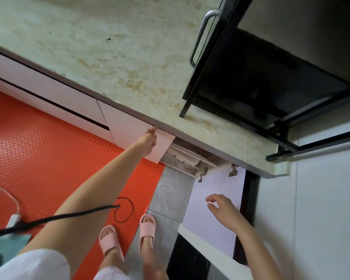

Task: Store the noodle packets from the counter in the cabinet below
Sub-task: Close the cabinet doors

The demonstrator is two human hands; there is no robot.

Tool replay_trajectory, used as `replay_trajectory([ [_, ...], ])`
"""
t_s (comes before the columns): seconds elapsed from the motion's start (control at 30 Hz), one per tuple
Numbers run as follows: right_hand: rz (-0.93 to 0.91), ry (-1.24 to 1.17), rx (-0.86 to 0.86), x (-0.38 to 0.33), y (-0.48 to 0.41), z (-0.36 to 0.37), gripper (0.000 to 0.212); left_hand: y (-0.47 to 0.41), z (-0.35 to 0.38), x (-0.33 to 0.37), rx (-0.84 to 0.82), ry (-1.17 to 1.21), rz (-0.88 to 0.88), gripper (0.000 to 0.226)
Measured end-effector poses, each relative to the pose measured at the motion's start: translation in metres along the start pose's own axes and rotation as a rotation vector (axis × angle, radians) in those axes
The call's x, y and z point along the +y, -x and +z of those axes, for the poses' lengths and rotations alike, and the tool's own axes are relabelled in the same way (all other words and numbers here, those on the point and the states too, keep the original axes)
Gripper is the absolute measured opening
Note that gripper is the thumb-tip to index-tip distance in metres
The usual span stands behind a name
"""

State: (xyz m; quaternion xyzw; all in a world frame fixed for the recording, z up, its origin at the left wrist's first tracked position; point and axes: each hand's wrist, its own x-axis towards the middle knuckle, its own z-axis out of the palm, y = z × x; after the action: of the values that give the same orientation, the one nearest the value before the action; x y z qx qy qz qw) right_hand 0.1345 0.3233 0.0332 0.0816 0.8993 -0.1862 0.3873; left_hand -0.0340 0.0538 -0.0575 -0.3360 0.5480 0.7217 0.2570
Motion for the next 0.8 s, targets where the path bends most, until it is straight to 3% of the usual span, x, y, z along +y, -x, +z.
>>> replay_trajectory([
  [0.13,0.109,0.112,0.139,0.023,0.006,0.005,0.037,-0.002,0.002,-0.001,0.017,-0.065,0.011,0.041],
  [0.27,0.351,0.119,0.422,0.03,0.015,0.016,0.064,0.009,-0.003,0.005,0.02,-0.236,0.072,0.058],
  [0.43,0.706,-0.516,0.332,0.046,0.022,0.037,0.09,0.036,0.002,0.0,0.016,-0.54,0.051,0.057],
  [0.63,0.646,-0.717,0.27,0.056,0.039,0.037,0.067,0.085,0.024,-0.025,-0.197,-0.62,0.047,0.027],
  [0.8,0.536,-1.153,0.197,0.04,0.05,0.031,0.031,0.125,0.032,-0.047,-0.309,-0.59,-0.029,0.017],
])
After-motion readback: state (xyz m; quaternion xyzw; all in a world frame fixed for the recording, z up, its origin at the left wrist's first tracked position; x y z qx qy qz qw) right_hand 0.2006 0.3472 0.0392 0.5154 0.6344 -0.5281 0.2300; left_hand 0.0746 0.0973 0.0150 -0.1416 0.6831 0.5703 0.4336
